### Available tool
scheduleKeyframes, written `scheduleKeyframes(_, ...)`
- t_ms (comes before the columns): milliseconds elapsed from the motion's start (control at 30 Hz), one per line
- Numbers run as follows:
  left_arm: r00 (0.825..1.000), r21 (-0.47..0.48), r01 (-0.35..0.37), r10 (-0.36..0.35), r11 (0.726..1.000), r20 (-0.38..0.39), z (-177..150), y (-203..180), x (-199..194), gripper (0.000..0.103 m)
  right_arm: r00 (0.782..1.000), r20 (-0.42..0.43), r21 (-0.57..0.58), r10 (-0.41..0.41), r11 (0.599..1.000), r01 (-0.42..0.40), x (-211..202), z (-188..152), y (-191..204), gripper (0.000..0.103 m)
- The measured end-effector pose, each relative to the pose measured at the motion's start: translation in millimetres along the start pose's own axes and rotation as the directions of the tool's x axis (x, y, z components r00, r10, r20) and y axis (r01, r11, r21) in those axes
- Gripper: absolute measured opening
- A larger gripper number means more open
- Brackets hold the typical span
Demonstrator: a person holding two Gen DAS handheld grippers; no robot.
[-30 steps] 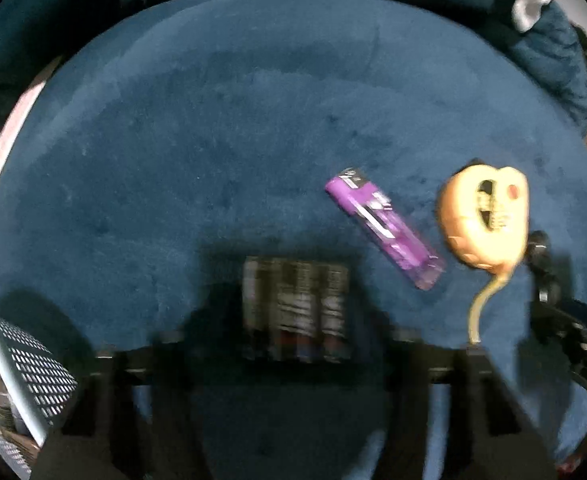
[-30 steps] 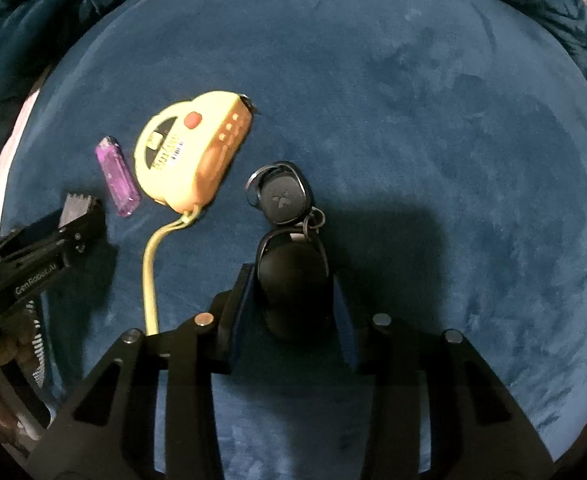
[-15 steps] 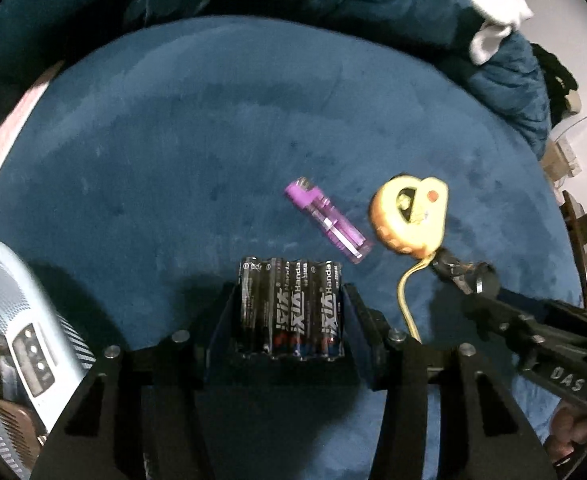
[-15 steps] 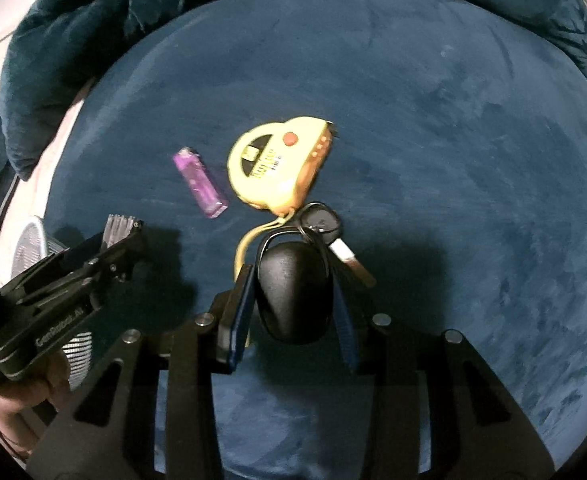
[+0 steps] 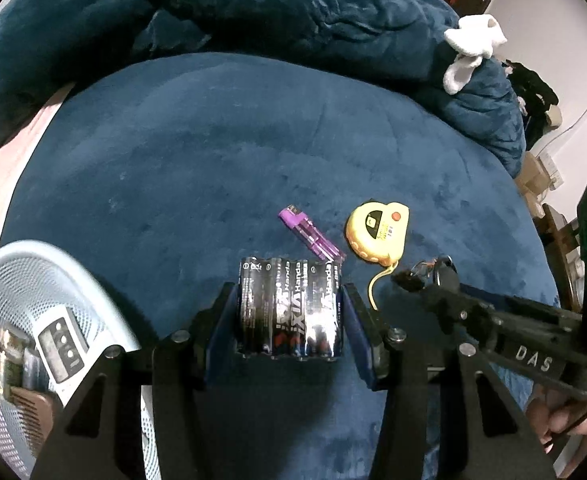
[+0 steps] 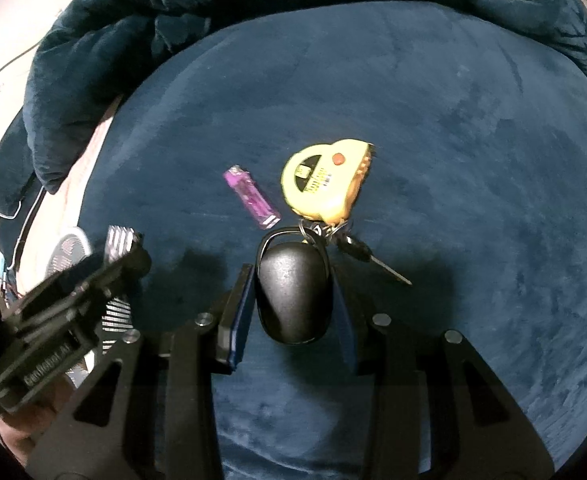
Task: Organize rigid objects
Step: 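Carry batteries in left tool and key fob in right tool toward basket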
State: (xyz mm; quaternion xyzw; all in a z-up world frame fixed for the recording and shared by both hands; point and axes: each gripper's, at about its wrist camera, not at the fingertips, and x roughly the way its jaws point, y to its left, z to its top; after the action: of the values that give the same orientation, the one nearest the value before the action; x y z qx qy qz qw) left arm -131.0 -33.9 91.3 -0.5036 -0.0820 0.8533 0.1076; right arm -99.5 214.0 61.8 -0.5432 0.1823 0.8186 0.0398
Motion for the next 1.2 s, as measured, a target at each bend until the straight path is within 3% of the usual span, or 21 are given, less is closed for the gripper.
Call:
scheduleKeyframes(333,0.999,-0.065,-0.005,0.008,0.998,0.039,-20,29,-29,0.053,0.998,0.013,-0.074,0.055,0.996,-0.054,-7,-2,41,0.038)
scheduleKeyframes(667,0.995,-0.159,-0.048,0.06,0.986,0.073,-36,79,-58,0.053,0.993,0.011,-0.165,0.117,0.98,-0.113,-12,-9,90,0.038)
scheduleKeyframes(1200,0.984,-0.278,-0.141,0.166,0.95,0.067,-75,146,-90,0.053,0.974,-0.019,-0.358,0.225,0.908,-0.217,-19,-36,182,0.037)
